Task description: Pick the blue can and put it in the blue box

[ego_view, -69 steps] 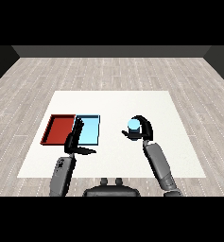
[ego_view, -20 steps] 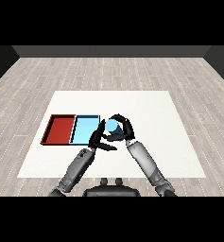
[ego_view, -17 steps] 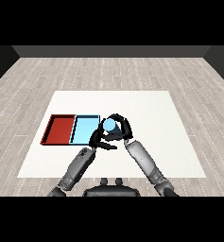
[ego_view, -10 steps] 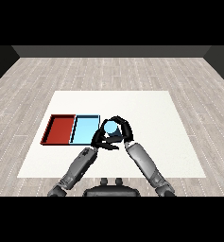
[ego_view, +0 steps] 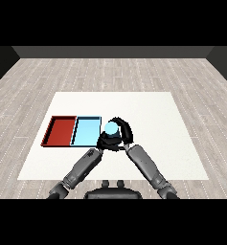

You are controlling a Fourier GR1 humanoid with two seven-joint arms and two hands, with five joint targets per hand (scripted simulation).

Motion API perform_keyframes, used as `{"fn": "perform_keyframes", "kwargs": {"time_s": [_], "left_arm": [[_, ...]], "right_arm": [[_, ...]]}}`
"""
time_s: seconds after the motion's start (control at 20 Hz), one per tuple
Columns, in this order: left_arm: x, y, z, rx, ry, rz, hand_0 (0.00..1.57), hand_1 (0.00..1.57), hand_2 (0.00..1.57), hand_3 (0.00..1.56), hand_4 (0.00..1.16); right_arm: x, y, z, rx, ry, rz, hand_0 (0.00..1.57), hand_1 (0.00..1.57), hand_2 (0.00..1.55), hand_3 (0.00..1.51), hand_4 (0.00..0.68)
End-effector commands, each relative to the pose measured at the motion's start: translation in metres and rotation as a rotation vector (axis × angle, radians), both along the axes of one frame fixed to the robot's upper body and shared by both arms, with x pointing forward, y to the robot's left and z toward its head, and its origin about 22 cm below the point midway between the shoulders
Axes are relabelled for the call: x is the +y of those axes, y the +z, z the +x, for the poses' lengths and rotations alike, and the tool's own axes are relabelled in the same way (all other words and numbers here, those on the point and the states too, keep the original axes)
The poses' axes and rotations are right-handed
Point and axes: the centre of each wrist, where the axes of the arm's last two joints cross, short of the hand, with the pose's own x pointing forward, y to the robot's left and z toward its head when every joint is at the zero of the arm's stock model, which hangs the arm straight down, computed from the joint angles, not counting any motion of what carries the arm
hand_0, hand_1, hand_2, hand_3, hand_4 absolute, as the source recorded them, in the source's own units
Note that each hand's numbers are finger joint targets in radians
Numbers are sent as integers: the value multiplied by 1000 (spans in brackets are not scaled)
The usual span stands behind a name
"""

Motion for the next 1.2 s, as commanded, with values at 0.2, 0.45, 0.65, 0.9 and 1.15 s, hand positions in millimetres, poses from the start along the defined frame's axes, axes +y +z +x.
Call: {"fn": "perform_keyframes", "kwargs": {"time_s": [0.2,0.45,0.65,0.9,1.15], "left_arm": [[-16,4,3,54,106,30,0,0,103,0,602],[-18,5,13,62,117,-138,1571,1571,1571,1471,747],[-14,-19,-3,39,121,-111,1571,1571,1571,1499,914],[0,-12,12,-51,153,-120,1571,1571,1571,1512,1105],[-9,-14,8,-78,155,-124,1571,1571,1571,1535,1122]], "right_arm": [[3,-13,-13,19,35,92,1469,1469,1454,1393,607],[8,-3,-12,-2,21,129,1459,1459,1442,1395,626],[17,-7,-1,17,36,131,1444,1444,1441,1394,617],[9,-4,-16,36,66,173,1388,1388,1417,1374,528],[3,-6,-8,39,98,51,0,0,0,0,0]]}}
